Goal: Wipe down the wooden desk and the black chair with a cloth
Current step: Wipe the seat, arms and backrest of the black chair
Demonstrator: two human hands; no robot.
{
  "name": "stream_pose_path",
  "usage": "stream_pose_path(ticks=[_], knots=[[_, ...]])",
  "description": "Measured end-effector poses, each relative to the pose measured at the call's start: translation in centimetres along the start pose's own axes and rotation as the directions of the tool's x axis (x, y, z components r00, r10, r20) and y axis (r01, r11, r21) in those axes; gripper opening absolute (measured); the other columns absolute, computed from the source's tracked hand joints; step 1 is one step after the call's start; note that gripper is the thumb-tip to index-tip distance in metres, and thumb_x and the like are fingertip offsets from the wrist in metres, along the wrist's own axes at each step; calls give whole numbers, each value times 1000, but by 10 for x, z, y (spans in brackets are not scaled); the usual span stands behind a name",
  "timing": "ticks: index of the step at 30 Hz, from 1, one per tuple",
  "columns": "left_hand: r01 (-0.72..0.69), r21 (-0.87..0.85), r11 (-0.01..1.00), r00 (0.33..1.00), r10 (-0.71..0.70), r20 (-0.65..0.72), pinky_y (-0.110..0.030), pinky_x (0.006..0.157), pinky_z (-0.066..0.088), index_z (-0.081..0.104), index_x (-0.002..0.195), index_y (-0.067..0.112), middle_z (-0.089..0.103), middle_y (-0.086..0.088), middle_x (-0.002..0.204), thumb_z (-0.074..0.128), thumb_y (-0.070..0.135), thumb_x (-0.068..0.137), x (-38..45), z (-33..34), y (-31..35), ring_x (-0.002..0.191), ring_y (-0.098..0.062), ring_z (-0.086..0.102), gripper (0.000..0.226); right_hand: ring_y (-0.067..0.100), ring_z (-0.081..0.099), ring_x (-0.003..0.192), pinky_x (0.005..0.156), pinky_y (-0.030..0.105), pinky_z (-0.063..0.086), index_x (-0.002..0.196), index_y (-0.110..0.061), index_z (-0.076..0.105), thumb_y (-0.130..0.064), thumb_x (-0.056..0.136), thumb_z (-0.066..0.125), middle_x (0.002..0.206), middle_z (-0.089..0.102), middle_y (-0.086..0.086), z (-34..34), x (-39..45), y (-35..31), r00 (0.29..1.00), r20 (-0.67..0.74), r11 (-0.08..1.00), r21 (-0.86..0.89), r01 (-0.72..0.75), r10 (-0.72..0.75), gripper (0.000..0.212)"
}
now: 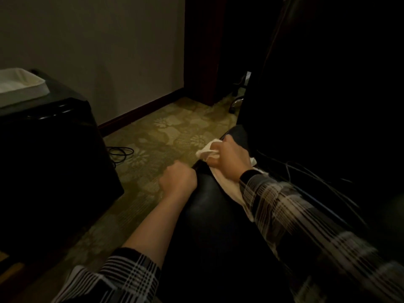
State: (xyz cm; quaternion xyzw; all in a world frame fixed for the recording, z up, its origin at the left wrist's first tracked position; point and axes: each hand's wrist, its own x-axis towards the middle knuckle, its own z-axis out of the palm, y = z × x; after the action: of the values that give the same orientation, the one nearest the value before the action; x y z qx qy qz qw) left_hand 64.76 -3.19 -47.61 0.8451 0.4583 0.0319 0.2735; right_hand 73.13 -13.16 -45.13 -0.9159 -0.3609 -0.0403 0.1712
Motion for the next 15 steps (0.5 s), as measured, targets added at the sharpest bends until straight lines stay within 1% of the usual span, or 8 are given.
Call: stream_pose_path(ticks=[3,6,7,9,11,13,15], knots=[[-15,-1,1000,1000,15,4,-36,86,46,54,114,8,60,-13,115,37,19,96,5,3,0,103,-28,58,27,29,53,107,82,33,42,112,-21,63,-42,87,63,114,48,7,3,32,11,997,-33,996,-52,-70,69,32],[-15,27,1000,1000,16,-22,-35,87,46,53,117,9,60,-13,114,39,20,96,9,5,6,103,-28,58,28,29,52,107,82,36,44,111,-20,63,-44,86,64,115,48,8,6,36,11,992,-35,989,-82,-123,120,34],[-21,33,999,1000,21,-22,-36,86,46,53,117,9,60,-13,114,40,20,95,9,6,8,102,-29,59,28,29,53,106,81,34,44,111,-21,63,-45,86,64,115,47,8,6,30,9,993,-25,991,-73,-114,112,35],[-31,37,999,999,32,-28,-34,82,45,54,115,9,61,-13,111,40,20,95,10,8,9,101,-28,59,27,28,53,103,78,32,41,110,-22,63,-44,85,64,114,47,7,4,16,4,999,3,998,-51,-45,45,33],[-23,42,999,999,24,-35,-34,79,44,54,114,9,62,-12,109,41,20,94,10,9,10,98,-28,60,26,27,53,101,78,33,41,109,-23,63,-41,85,65,111,46,6,2,5,2,1000,23,1000,-22,-2,3,30],[-13,41,999,999,15,-45,-35,81,46,54,112,9,62,-12,108,41,21,95,12,9,9,97,-27,60,25,29,54,102,80,34,43,109,-22,64,-38,86,64,109,45,5,2,14,8,1000,16,999,-35,-11,11,28],[-19,36,999,998,21,-54,-35,81,47,54,112,9,61,-12,107,40,21,95,13,11,6,96,-27,60,25,30,53,106,84,35,44,112,-20,63,-38,87,63,114,47,8,3,34,19,997,-22,994,-81,-77,75,31]])
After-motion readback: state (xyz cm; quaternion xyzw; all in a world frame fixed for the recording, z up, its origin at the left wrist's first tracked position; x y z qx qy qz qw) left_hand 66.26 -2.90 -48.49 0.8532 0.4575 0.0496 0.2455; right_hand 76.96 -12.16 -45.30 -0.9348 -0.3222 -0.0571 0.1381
